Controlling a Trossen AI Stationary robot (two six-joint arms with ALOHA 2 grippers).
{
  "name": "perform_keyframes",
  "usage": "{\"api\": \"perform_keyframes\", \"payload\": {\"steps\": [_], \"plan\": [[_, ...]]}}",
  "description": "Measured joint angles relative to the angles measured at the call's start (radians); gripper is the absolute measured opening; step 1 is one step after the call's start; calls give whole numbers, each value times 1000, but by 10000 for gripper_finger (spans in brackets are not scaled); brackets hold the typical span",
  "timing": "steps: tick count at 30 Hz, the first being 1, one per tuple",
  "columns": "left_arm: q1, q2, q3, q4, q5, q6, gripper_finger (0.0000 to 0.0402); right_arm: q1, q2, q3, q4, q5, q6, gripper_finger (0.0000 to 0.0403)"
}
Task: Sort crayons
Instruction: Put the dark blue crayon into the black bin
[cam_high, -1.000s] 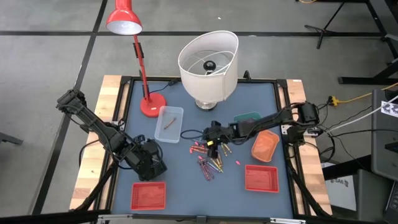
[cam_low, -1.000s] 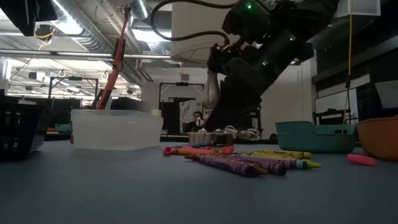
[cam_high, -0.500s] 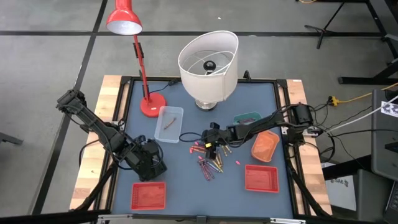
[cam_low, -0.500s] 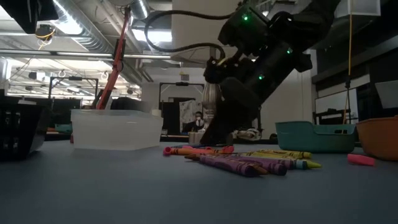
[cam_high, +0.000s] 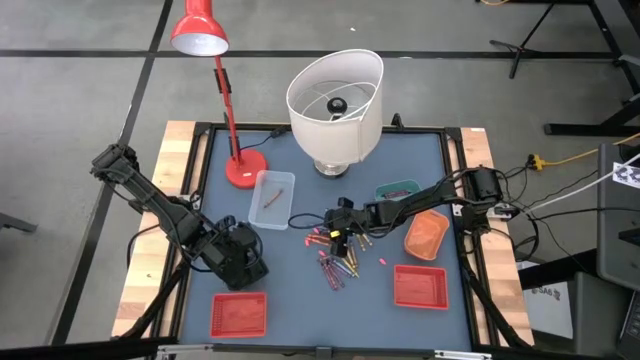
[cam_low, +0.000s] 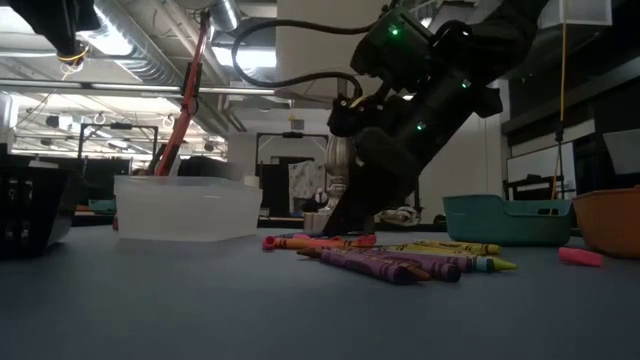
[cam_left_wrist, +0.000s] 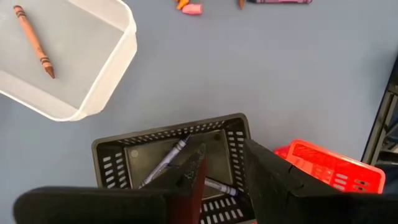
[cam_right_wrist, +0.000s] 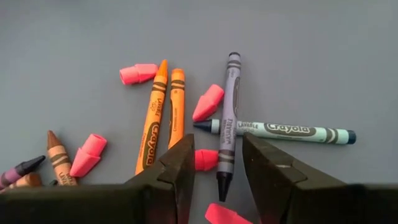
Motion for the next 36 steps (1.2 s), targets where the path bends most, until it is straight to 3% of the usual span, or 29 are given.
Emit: {"api": "perform_keyframes", "payload": {"steps": [19, 27, 36], "plan": [[0, 0, 0, 19, -57, 1, 92, 0, 0, 1, -15, -1, 0, 24], [0, 0, 0, 30, -153, 6, 92, -1, -1, 1, -15, -48, 0, 25], [0, 0, 0, 113, -172, 147, 92, 0, -2, 28, -25, -215, 0, 22]]}}
